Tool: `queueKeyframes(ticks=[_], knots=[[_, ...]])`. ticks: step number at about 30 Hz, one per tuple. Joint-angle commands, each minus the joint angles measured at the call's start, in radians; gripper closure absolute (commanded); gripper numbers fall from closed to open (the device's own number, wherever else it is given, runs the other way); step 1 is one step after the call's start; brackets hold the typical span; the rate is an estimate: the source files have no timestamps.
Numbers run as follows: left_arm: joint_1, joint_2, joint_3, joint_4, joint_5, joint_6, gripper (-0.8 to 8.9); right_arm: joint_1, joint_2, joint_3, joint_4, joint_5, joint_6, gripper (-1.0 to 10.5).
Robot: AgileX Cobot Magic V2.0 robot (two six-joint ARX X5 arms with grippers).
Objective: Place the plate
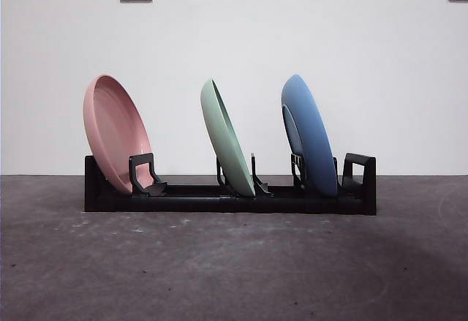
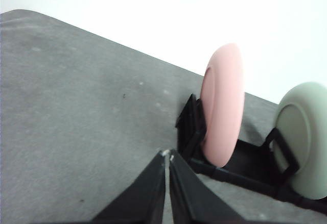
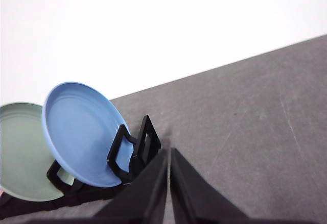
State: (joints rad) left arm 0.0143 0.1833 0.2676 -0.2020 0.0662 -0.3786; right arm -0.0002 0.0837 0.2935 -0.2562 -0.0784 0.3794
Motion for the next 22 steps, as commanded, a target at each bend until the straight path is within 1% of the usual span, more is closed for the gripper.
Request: queueKeyframes(ticks=[1,3,5,9,12,16,20,22], knots=[[-0.003,0.085,0.077,0.009,0.016,-0.007,8.03,0.000,0.053,0.094,-0.050,-0.001,0.024,9.4],[-0.003,0.161,0.135,0.008,0.036,0.001,8.03,0.000,0.101,0.159,-0.084,-0.018,0.020,9.4],[-0.004,0.236,0.193,0.009,0.073,0.004,8.03,0.000,0.155,0.227,-0.118,-0.059,-0.001,9.4],[-0.029,0.387,0.319,0.007,0.163,0.004,8.03,0.000,0.286,0.376,-0.218,-0.170,-0.053,9.4],[-0.059,0.483,0.408,-0.016,0.227,0.009,8.03,0.000,0.373,0.471,-0.293,-0.264,-0.124,9.4],[-0.106,0.594,0.520,-0.095,0.315,0.047,8.03,0.013,0.467,0.567,-0.354,-0.361,-0.221,9.4],[-0.141,0.679,0.612,-0.185,0.412,0.093,8.03,0.042,0.533,0.613,-0.375,-0.449,-0.323,9.4],[-0.161,0.713,0.645,-0.221,0.481,0.128,8.03,0.059,0.558,0.614,-0.377,-0.483,-0.371,9.4]])
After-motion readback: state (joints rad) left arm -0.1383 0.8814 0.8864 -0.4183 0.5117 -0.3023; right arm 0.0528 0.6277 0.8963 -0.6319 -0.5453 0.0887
